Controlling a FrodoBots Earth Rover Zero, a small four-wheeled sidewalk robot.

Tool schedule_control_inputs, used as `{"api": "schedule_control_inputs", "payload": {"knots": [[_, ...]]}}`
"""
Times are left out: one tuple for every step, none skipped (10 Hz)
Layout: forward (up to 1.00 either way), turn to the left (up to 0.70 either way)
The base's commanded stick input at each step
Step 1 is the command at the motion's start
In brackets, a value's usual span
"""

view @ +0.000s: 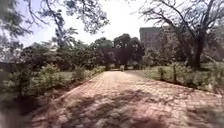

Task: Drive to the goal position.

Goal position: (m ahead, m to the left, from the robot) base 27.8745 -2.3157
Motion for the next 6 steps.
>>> {"api": "schedule_control_inputs", "payload": {"knots": [[0.7,0.0],[0.7,0.0],[0.7,0.0],[0.7,0.0],[0.7,0.0],[0.7,0.0]]}}
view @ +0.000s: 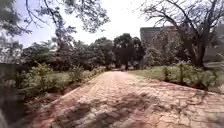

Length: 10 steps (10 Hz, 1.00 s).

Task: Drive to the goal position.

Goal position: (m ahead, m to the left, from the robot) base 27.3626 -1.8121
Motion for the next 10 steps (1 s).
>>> {"api": "schedule_control_inputs", "payload": {"knots": [[0.7,0.0],[0.7,0.0],[0.7,0.0],[0.7,-0.3],[0.7,-0.35],[0.7,-0.35],[0.7,-0.21],[0.7,0.0],[0.7,0.0],[0.7,0.0]]}}
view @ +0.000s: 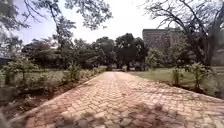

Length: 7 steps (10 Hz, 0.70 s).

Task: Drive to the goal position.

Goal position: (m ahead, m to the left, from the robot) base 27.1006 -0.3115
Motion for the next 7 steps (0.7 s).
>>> {"api": "schedule_control_inputs", "payload": {"knots": [[0.7,0.0],[0.7,0.0],[0.7,0.0],[0.7,0.0],[0.7,0.0],[0.7,0.0],[0.7,0.0]]}}
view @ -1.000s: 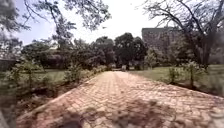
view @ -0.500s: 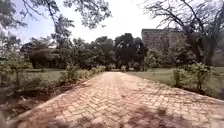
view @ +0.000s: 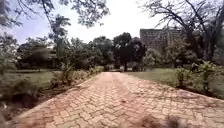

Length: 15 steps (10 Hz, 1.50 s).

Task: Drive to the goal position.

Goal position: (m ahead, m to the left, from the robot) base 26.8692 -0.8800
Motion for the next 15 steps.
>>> {"api": "schedule_control_inputs", "payload": {"knots": [[0.7,0.0],[0.7,0.0],[0.7,0.0],[0.7,0.0],[0.7,0.0],[0.7,0.0],[0.7,0.0],[0.7,0.0],[0.7,0.0],[0.7,0.0],[0.7,0.0],[0.7,0.0],[0.7,0.0],[0.7,0.0],[0.7,0.0]]}}
